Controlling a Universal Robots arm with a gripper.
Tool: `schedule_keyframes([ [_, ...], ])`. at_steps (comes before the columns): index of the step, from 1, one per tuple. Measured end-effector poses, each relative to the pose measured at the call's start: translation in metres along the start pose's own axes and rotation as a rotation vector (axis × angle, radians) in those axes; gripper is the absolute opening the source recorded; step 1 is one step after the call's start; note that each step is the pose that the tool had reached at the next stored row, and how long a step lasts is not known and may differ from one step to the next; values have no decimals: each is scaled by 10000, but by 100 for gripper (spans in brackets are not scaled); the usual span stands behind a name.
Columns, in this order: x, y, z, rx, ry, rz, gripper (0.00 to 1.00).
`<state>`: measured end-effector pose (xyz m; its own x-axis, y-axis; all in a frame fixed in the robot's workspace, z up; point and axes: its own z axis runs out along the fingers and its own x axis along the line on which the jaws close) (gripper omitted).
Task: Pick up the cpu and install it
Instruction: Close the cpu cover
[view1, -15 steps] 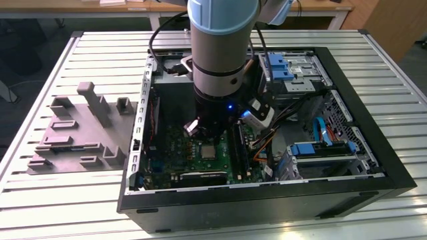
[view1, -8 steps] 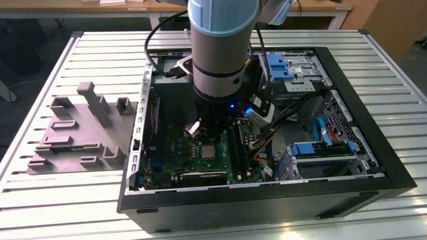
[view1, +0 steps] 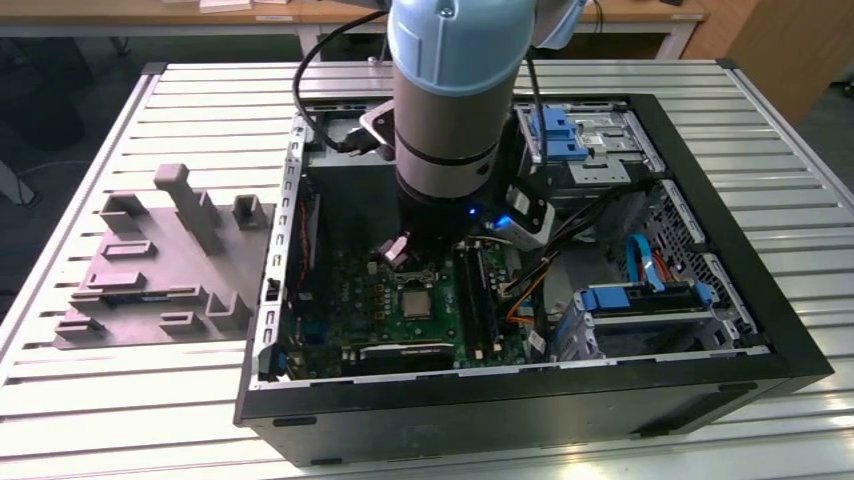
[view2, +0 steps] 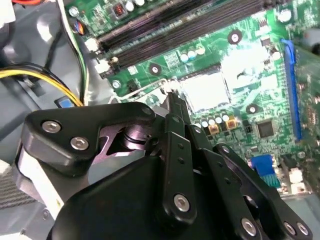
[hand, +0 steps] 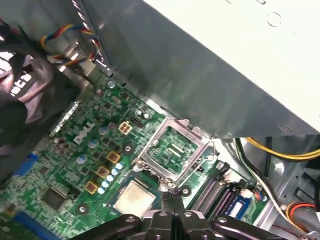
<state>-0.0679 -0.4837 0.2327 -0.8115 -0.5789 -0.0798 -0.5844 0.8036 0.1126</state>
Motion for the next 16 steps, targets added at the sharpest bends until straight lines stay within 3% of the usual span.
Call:
schedule_keyframes([
  [7, -22, -21, 22, -79, 115, -992, 11],
  [10, -93, -66, 29, -84, 122, -1047, 11],
  [16, -218, -67, 46, -101, 108, -1055, 11],
])
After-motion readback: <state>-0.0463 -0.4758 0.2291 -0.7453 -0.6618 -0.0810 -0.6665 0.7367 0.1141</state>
